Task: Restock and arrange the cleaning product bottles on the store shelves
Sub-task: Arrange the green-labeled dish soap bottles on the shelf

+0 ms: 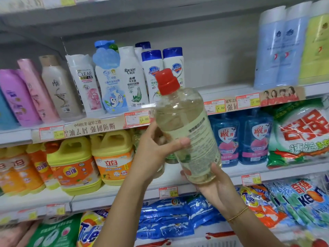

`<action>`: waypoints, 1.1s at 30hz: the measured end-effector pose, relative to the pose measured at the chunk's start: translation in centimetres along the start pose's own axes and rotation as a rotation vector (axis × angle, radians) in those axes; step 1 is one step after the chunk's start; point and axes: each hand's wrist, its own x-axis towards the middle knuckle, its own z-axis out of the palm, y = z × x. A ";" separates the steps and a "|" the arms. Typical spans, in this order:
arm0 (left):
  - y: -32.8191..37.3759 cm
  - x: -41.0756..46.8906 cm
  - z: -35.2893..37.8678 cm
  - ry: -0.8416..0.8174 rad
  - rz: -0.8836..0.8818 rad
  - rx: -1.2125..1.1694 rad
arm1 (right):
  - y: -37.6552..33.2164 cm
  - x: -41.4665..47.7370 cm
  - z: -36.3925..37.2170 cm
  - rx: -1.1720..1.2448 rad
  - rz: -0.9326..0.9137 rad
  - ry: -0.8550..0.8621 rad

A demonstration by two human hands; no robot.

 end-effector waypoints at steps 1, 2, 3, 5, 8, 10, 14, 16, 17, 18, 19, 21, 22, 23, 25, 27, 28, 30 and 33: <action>-0.1 0.1 -0.5 -0.076 0.013 -0.017 | -0.1 -0.1 -0.2 0.060 0.049 -0.036; -0.5 0.0 -0.9 -0.140 0.016 -0.026 | -0.1 -0.2 -0.1 0.095 0.117 -0.081; -0.9 0.0 -1.1 -0.196 -0.010 -0.037 | -0.1 -0.3 0.2 0.094 0.180 -0.104; -1.2 -0.2 -1.1 -0.293 -0.069 -0.036 | 0.0 -0.3 -0.1 -0.033 0.225 -0.108; -1.0 -0.4 -1.1 -0.221 -0.019 0.069 | -0.4 -0.6 0.4 -0.058 0.376 -0.124; -0.6 -0.3 -0.8 -0.056 0.013 0.180 | -0.8 -0.5 0.9 -0.007 0.372 -0.138; -0.7 -0.5 0.9 0.278 -0.017 0.272 | -0.5 -0.1 2.7 -0.624 -0.052 -0.018; -1.2 -0.3 1.5 0.353 -0.051 0.222 | -0.1 -0.3 3.1 -0.865 -0.176 0.062; -1.4 -0.2 1.6 0.345 -0.075 0.204 | 0.0 -0.5 2.9 -0.930 -0.213 0.089; -1.5 -0.3 1.6 0.304 -0.094 0.194 | -0.1 -0.7 2.7 -0.956 -0.237 0.107; -1.5 -0.3 1.4 0.249 -0.106 0.182 | -0.3 -0.8 2.4 -0.947 -0.245 0.112; -1.2 -0.5 0.4 0.116 -0.132 0.137 | -1.1 -1.2 1.7 -0.868 -0.193 0.081; -1.1 -0.4 -0.2 0.036 -0.156 0.099 | -1.5 -1.4 1.5 -0.804 -0.144 0.055; -1.0 -0.3 -0.6 -0.045 -0.191 0.049 | -1.9 -1.6 1.5 -0.723 -0.085 0.039; -1.2 -0.3 -1.0 -0.175 -0.251 -0.083 | -2.4 -1.9 1.9 -0.555 0.018 0.052; -1.5 -0.3 -0.8 -0.184 -0.279 -0.170 | -3.1 -2.3 2.7 -0.466 0.081 0.051; -1.5 -0.2 -0.5 -0.153 -0.285 -0.197 | -3.5 -2.6 3.4 -0.469 0.092 0.036; -1.0 -0.2 0.1 -0.063 -0.275 -0.224 | -4.8 -3.1 4.8 -0.554 0.085 0.006; -0.1 0.0 0.8 -0.019 -0.316 -0.373 | -6.8 -3.7 7.2 -0.684 0.093 0.020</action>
